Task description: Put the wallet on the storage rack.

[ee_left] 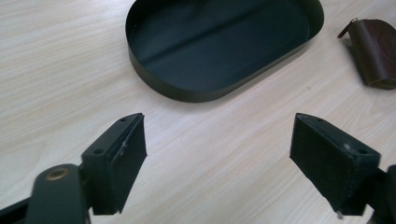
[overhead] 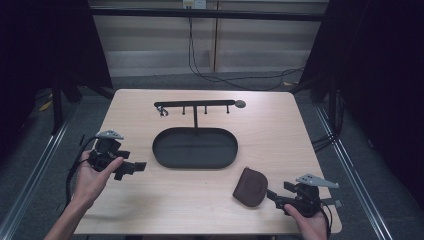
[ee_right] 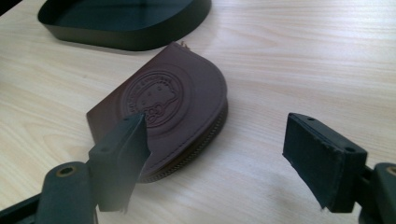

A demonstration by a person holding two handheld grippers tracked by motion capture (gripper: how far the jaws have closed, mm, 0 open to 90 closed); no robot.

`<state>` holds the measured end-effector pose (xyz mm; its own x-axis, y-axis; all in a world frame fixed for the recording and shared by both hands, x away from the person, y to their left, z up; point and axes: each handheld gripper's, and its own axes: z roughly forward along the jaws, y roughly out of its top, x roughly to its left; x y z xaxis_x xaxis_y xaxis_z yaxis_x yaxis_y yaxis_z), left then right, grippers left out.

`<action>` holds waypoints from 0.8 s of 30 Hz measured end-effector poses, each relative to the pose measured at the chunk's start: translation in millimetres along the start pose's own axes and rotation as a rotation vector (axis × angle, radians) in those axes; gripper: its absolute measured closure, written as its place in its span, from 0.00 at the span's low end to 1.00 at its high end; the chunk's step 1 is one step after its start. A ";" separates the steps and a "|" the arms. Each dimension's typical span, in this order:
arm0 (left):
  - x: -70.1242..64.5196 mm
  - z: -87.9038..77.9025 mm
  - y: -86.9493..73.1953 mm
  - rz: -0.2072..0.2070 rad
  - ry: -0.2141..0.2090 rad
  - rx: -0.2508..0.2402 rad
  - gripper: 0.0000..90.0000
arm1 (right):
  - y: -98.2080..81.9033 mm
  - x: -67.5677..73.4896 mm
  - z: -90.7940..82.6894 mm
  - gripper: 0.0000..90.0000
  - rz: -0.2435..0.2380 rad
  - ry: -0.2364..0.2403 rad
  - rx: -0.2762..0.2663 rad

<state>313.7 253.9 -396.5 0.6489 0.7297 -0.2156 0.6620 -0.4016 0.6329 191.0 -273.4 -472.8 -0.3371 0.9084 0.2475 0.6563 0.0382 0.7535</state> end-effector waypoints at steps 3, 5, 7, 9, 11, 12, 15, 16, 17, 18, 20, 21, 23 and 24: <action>1.2 -1.1 -13.9 -0.004 -0.013 -0.018 0.21 | 0.0 1.4 -0.2 0.23 -0.012 0.021 0.003; 0.8 -1.7 -24.0 -0.013 -0.006 -0.037 0.22 | 0.0 0.9 0.1 0.23 -0.015 0.026 0.010; -0.7 -2.8 -34.6 -0.022 0.016 -0.066 0.24 | 0.3 1.0 0.0 0.23 -0.014 0.038 0.017; -2.5 -3.3 -45.5 -0.028 0.032 -0.111 0.25 | 0.8 1.6 0.1 0.21 -0.015 0.053 0.022; -4.2 -1.5 -53.4 -0.016 0.052 -0.102 0.26 | 1.8 2.4 2.5 0.21 -0.019 0.073 0.044; -5.3 -1.6 -57.9 -0.018 0.055 -0.121 0.26 | 2.4 3.4 4.5 0.21 -0.026 0.069 0.066; -9.5 -2.6 -70.2 -0.009 0.051 -0.137 0.27 | 4.6 6.6 9.7 0.20 -0.052 0.079 0.098; -10.4 -2.6 -73.4 -0.018 0.040 -0.140 0.27 | 6.3 7.8 10.8 0.20 -0.055 0.085 0.104; -10.8 -1.8 -77.0 -0.024 0.030 -0.121 0.27 | 7.4 8.4 11.4 0.21 -0.057 0.091 0.104; -11.5 -1.0 -82.2 -0.046 0.024 -0.120 0.27 | 8.8 9.6 11.8 0.20 -0.055 0.093 0.110; -13.6 0.5 -94.1 -0.055 -0.007 -0.117 0.28 | 11.1 11.2 13.7 0.20 -0.057 0.090 0.123; -15.3 1.6 -102.2 -0.059 -0.032 -0.108 0.28 | 12.6 11.5 14.8 0.21 -0.055 0.099 0.137; -18.0 2.4 -110.6 -0.060 -0.038 -0.102 0.28 | 17.0 11.6 16.0 0.21 -0.050 0.124 0.150; -19.0 2.8 -113.2 -0.052 -0.046 -0.099 0.28 | 18.8 11.1 16.0 0.21 -0.053 0.125 0.150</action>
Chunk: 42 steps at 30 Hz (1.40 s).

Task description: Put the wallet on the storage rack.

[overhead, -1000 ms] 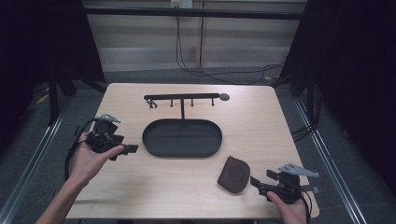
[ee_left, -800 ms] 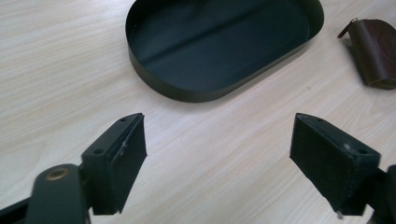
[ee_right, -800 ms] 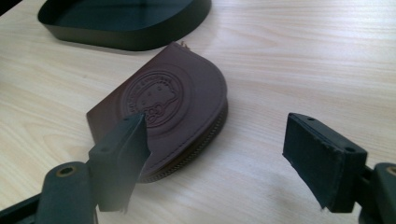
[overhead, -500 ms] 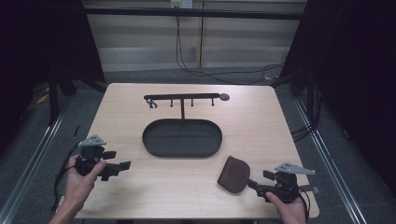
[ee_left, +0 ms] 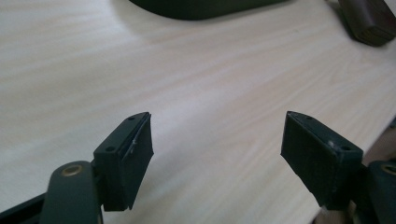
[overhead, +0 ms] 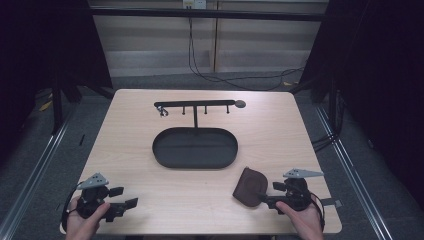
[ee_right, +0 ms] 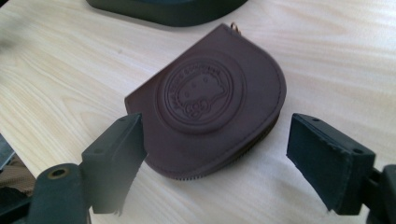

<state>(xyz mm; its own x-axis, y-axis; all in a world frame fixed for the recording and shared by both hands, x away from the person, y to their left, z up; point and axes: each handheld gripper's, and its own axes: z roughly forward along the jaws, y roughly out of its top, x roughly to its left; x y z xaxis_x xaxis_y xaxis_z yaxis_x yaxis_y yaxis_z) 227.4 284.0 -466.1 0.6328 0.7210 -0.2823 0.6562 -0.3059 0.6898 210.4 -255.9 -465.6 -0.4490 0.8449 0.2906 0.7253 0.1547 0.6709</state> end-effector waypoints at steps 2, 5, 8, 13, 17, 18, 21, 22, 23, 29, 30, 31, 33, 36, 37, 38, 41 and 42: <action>-3.3 2.0 -4.9 0.017 -0.012 0.010 0.27 | 4.5 -0.8 -1.6 0.21 0.007 0.003 0.000; -7.5 5.4 -2.3 0.052 -0.001 0.009 0.27 | 14.3 -3.8 -1.9 0.24 -0.002 -0.011 0.026; -10.3 15.1 2.6 0.075 -0.020 0.044 0.22 | 22.9 -7.3 3.7 0.24 0.020 -0.019 0.059; -12.0 20.1 3.4 0.080 -0.044 0.059 0.22 | 41.1 -4.9 10.7 0.29 -0.006 -0.027 0.152; -10.9 19.5 3.6 0.071 -0.064 0.057 0.26 | 52.8 -5.7 15.9 0.31 -0.015 -0.035 0.205; -11.8 19.1 3.7 0.073 -0.066 0.055 0.24 | 56.0 -6.3 18.8 0.31 -0.022 -0.050 0.230; -11.8 18.2 3.9 0.073 -0.066 0.047 0.23 | 61.6 -8.3 26.6 0.29 -0.027 -0.044 0.298; -11.4 18.0 3.9 0.073 -0.061 0.045 0.23 | 63.6 -8.2 29.7 0.26 -0.028 -0.045 0.333; -10.7 17.8 4.1 0.074 -0.065 0.049 0.23 | 66.0 -8.1 33.6 0.24 -0.034 -0.049 0.366; -10.9 18.1 3.9 0.069 -0.066 0.051 0.23 | 76.2 -5.3 43.8 0.21 -0.051 -0.079 0.442; -11.6 18.5 3.9 0.070 -0.070 0.052 0.23 | 76.9 -5.8 45.6 0.21 -0.059 -0.069 0.453; -12.1 18.8 4.0 0.076 -0.076 0.055 0.23 | 77.8 -5.2 47.2 0.21 -0.045 -0.069 0.469; -13.2 18.8 4.3 0.084 -0.077 0.054 0.23 | 78.3 -6.1 50.8 0.21 -0.057 -0.068 0.482; -12.3 18.0 4.2 0.081 -0.079 0.055 0.23 | 77.8 -5.8 56.2 0.21 -0.054 -0.076 0.512; -12.1 17.9 4.0 0.073 -0.076 0.050 0.23 | 77.4 -5.6 58.2 0.20 -0.054 -0.074 0.521; -11.2 17.3 4.2 0.073 -0.073 0.049 0.23 | 77.4 -5.5 59.7 0.18 -0.053 -0.076 0.532; -10.2 17.0 4.1 0.062 -0.064 0.045 0.23 | 77.9 -5.0 62.8 0.17 -0.047 -0.087 0.544; -10.0 16.7 4.1 0.061 -0.065 0.043 0.23 | 77.9 -4.8 63.4 0.17 -0.049 -0.087 0.546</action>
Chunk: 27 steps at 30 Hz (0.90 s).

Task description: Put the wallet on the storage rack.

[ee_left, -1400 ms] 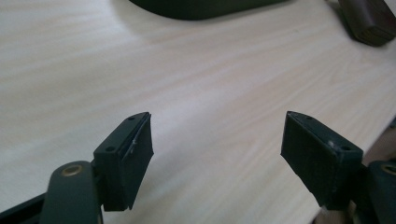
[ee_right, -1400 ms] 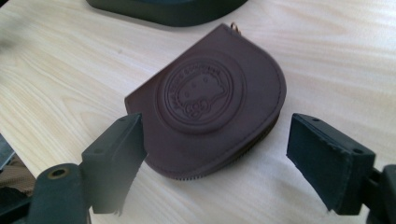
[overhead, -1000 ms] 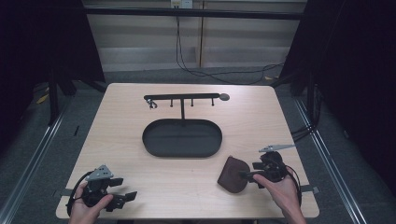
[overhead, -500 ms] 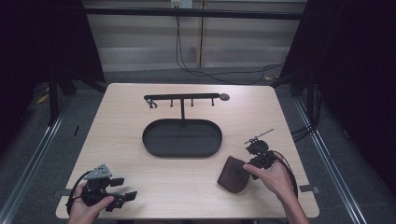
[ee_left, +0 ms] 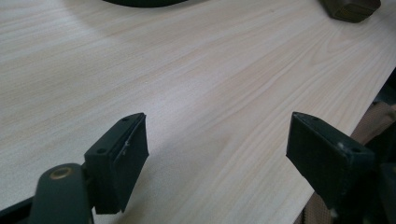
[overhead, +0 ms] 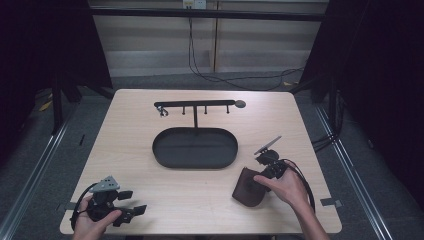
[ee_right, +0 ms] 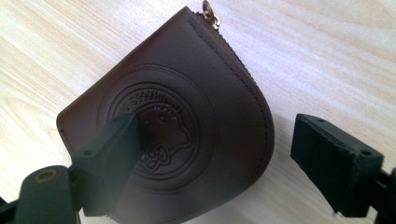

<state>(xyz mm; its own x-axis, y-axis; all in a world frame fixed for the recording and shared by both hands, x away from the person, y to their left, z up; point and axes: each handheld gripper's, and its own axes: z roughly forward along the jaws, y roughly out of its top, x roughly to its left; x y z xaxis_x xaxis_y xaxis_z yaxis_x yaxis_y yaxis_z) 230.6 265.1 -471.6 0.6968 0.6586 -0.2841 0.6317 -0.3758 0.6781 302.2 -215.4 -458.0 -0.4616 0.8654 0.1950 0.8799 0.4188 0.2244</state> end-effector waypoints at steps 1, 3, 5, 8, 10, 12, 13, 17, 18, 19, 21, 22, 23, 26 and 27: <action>0.3 -0.5 0.1 0.004 -0.002 0.002 0.23 | 0.4 0.7 0.5 0.17 -0.003 -0.001 0.000; 0.3 -0.9 0.1 0.005 -0.001 0.003 0.23 | 1.2 2.1 2.2 0.19 0.002 0.011 -0.001; 0.4 -0.9 0.0 0.004 0.002 0.004 0.23 | 3.1 4.7 6.3 0.20 -0.004 0.037 0.005; 1.5 -1.4 -0.3 0.001 0.002 0.009 0.23 | 5.7 5.6 7.5 0.24 -0.005 0.060 0.000; 1.4 -1.8 -0.3 -0.002 0.001 0.004 0.23 | 6.0 3.6 7.7 0.29 0.007 0.086 0.010; 1.4 -1.7 -0.2 -0.002 0.000 0.005 0.23 | 6.6 1.4 7.8 0.36 0.014 0.129 0.012; 1.4 -1.7 0.0 0.000 0.000 0.007 0.23 | 6.9 1.2 7.4 0.36 0.015 0.135 0.014; 0.9 -2.3 0.0 0.002 -0.001 0.006 0.23 | 6.9 0.9 6.9 0.40 0.022 0.138 0.014; 1.0 -2.3 -0.1 -0.001 -0.001 0.004 0.23 | 6.7 1.3 6.5 0.41 0.019 0.132 0.008; 1.1 -2.3 -0.2 -0.003 0.001 0.001 0.23 | 6.8 2.1 6.0 0.43 0.022 0.128 0.008; 1.9 -3.0 -0.2 -0.001 -0.002 0.000 0.23 | 7.1 2.7 4.5 0.47 0.031 0.119 0.005; 2.0 -3.2 -0.2 0.000 0.002 -0.001 0.23 | 7.4 2.3 3.2 0.50 0.032 0.115 0.000; 2.0 -3.5 -0.2 0.002 0.002 -0.001 0.23 | 7.3 2.3 1.6 0.53 0.043 0.110 0.004; 2.1 -3.4 -0.2 0.002 0.002 0.000 0.23 | 7.4 3.4 0.3 0.55 0.049 0.098 -0.001; 1.9 -3.3 -0.2 0.000 0.003 -0.002 0.23 | 7.5 4.0 -0.7 0.57 0.051 0.093 -0.004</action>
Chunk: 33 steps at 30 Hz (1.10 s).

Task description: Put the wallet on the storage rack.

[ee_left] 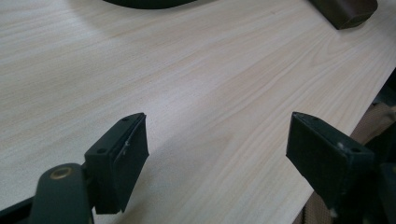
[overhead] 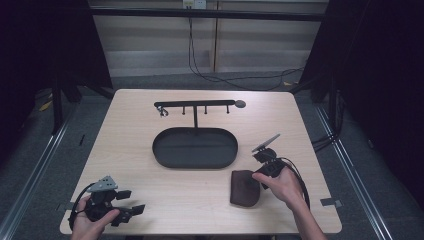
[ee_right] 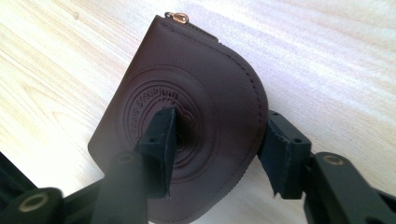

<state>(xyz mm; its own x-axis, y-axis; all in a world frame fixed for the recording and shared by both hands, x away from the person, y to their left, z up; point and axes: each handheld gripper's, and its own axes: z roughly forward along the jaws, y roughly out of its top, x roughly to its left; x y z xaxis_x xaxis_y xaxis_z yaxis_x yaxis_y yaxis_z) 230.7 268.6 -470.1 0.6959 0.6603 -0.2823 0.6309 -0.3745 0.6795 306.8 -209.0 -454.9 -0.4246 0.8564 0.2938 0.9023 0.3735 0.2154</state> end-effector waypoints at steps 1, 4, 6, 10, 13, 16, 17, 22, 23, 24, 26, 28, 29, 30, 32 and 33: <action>0.0 0.0 0.0 0.000 0.000 0.000 0.23 | 0.1 0.6 -1.1 0.58 0.000 -0.005 -0.007; 0.0 -0.4 -0.1 0.000 0.003 0.000 0.23 | 0.7 2.7 -4.3 0.64 -0.005 -0.015 -0.029; 0.8 -0.2 -0.4 -0.003 0.008 0.005 0.23 | 1.7 5.2 -6.7 0.66 -0.010 -0.023 -0.038; 0.7 -1.1 -0.3 -0.005 0.009 -0.002 0.23 | 4.6 10.7 -13.6 0.75 -0.017 -0.033 -0.060; 0.6 -1.1 -0.5 -0.003 0.005 0.002 0.23 | 7.3 14.2 -16.1 0.75 -0.023 -0.038 -0.060; 0.8 -1.1 -0.5 -0.005 0.004 0.004 0.23 | 9.3 16.5 -19.9 0.79 -0.020 -0.031 -0.064; 1.0 -1.1 -0.7 -0.005 0.007 0.006 0.23 | 9.5 17.0 -21.0 0.79 -0.022 -0.034 -0.066; 1.0 -1.1 -0.6 -0.004 0.006 0.008 0.23 | 10.7 20.3 -30.6 0.87 -0.023 -0.016 -0.084; 1.0 -0.9 -0.6 -0.004 0.006 0.009 0.23 | 11.0 20.6 -33.1 0.88 -0.028 -0.020 -0.085; 0.9 -1.0 -0.6 -0.004 0.006 0.009 0.23 | 11.3 21.0 -35.3 0.88 -0.030 -0.027 -0.085; 0.8 -1.3 -0.5 -0.005 0.011 0.001 0.23 | 11.9 21.8 -39.3 0.89 -0.033 -0.033 -0.082; 1.6 -1.9 -0.4 -0.004 0.013 0.000 0.24 | 12.5 22.3 -41.9 0.89 -0.035 -0.035 -0.077; 1.9 -1.8 -0.4 -0.005 0.009 0.002 0.24 | 12.9 22.8 -42.7 0.90 -0.034 -0.040 -0.074; 1.9 -1.9 -0.5 -0.004 0.010 0.002 0.24 | 13.5 23.1 -43.6 0.90 -0.038 -0.043 -0.069; 1.5 -1.8 -0.3 -0.004 0.007 -0.001 0.24 | 14.8 23.4 -45.2 0.90 -0.035 -0.050 -0.061; 1.3 -1.7 -0.3 -0.003 0.010 -0.002 0.24 | 15.3 23.4 -46.0 0.90 -0.035 -0.055 -0.058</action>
<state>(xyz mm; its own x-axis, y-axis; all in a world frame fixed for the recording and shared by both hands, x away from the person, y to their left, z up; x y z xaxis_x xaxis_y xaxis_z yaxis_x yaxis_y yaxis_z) 230.8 270.7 -469.5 0.6907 0.6679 -0.2772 0.6319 -0.3711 0.6804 307.2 -199.7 -401.8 -0.4496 0.8620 0.2340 0.8804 0.3835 0.2789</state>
